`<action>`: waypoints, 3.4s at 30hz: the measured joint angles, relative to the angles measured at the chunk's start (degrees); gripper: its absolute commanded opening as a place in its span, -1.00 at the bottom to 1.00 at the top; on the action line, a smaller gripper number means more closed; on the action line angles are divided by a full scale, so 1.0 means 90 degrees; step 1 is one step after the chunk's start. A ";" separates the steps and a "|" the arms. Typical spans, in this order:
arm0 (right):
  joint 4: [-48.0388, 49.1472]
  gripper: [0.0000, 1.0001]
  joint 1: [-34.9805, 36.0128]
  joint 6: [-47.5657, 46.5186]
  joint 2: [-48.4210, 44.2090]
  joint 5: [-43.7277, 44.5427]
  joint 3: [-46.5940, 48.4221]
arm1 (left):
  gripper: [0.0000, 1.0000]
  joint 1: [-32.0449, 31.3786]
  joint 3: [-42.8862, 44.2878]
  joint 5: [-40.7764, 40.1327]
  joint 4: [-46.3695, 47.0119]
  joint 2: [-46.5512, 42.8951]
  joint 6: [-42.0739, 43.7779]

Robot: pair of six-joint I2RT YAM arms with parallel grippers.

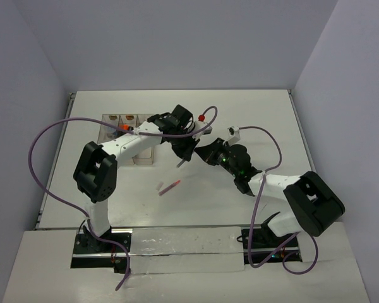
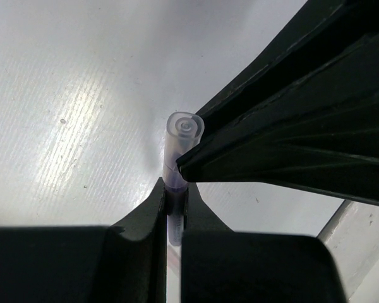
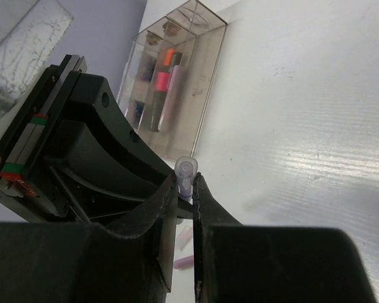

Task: Sort the stationery into containers
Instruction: Close the pen cap on the pen, then place the pen in the storage box.

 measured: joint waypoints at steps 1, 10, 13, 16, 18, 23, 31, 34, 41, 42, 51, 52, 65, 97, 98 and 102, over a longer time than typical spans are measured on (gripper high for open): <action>-0.0063 -1.00 0.0011 -0.0040 0.0002 0.0003 0.0035 | -1.00 0.0002 0.0000 -0.0007 -0.0007 0.0000 0.0001; 0.0007 -1.00 0.0205 -0.0138 0.0044 0.0338 0.0296 | -1.00 0.0176 0.0506 0.0023 -0.0563 0.0002 -0.0086; 0.0071 -1.00 0.0232 -0.0111 0.0080 0.0401 0.0365 | -1.00 0.0188 0.0642 0.0041 -0.0572 0.0002 -0.0148; 0.0192 -1.00 0.0234 -0.0006 0.0223 0.0394 0.0405 | -1.00 0.0222 0.0648 0.0027 -0.0582 0.0002 -0.0181; 0.0289 -1.00 0.0236 0.0081 0.0325 0.0380 0.0427 | -1.00 0.0239 0.0648 -0.0021 -0.0612 0.0005 -0.0185; 0.0255 -1.00 0.0255 0.0086 0.0379 0.0385 0.0487 | -1.00 0.0267 0.0648 -0.0061 -0.0621 0.0005 -0.0183; 0.0169 -0.82 0.0329 0.0077 0.0389 0.0398 0.0526 | -1.00 0.0303 0.0663 -0.0034 -0.0754 0.0005 -0.0196; 0.0098 -0.57 0.0329 0.0065 0.0338 0.0353 0.0526 | -1.00 0.0310 0.0664 -0.0033 -0.0738 0.0004 -0.0201; -0.0890 -0.32 0.0445 -0.0012 -0.0161 -0.1495 0.0476 | -1.00 0.0376 0.0639 0.0210 0.1250 -0.0131 -0.0310; -0.1046 -0.32 0.0339 -0.0062 -0.0306 -0.1641 0.0477 | -1.00 0.0378 0.0639 0.0231 0.1431 -0.0159 -0.0319; -0.2402 -0.27 -0.0375 -0.0827 -0.1777 -0.2001 0.0541 | -1.00 0.0622 0.0653 0.0336 0.1833 -0.0180 -0.0581; -0.2537 -0.27 -0.0439 -0.0919 -0.1921 -0.2008 0.0546 | -1.00 0.0717 0.0690 0.0336 0.1807 -0.0178 -0.0680; -0.3763 -0.24 -0.0819 -0.1723 -0.2446 -0.1861 0.0612 | -1.00 0.2820 0.0671 -0.0496 0.1750 -0.0175 -0.1987; -0.4114 -0.24 -0.0870 -0.1918 -0.2584 -0.1713 0.0649 | -0.15 0.3168 -0.0968 -0.0952 0.1487 0.0338 -0.2318; -0.4138 -0.24 -0.0873 -0.1928 -0.2584 -0.1712 0.0655 | -0.16 0.3168 -0.0967 -0.0964 0.1485 0.0340 -0.2318; -0.4225 -0.24 -0.0897 -0.1955 -0.2593 -0.1712 0.0692 | -0.16 0.3168 -0.0953 -0.1010 0.1456 0.0345 -0.2317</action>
